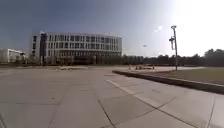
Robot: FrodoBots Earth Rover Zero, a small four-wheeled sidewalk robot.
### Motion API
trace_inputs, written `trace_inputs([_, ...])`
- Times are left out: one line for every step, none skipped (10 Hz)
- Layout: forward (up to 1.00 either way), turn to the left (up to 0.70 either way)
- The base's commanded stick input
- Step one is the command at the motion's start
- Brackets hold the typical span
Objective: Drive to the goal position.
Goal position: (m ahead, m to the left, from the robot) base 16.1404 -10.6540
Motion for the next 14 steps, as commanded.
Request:
trace_inputs([0.06, 0.0])
trace_inputs([0.06, 0.0])
trace_inputs([0.06, 0.0])
trace_inputs([0.06, 0.0])
trace_inputs([0.05, 0.0])
trace_inputs([0.05, 0.0])
trace_inputs([0.06, 0.0])
trace_inputs([0.06, 0.0])
trace_inputs([0.06, 0.0])
trace_inputs([0.05, 0.0])
trace_inputs([0.06, 0.0])
trace_inputs([0.05, 0.0])
trace_inputs([0.06, 0.0])
trace_inputs([0.06, 0.0])
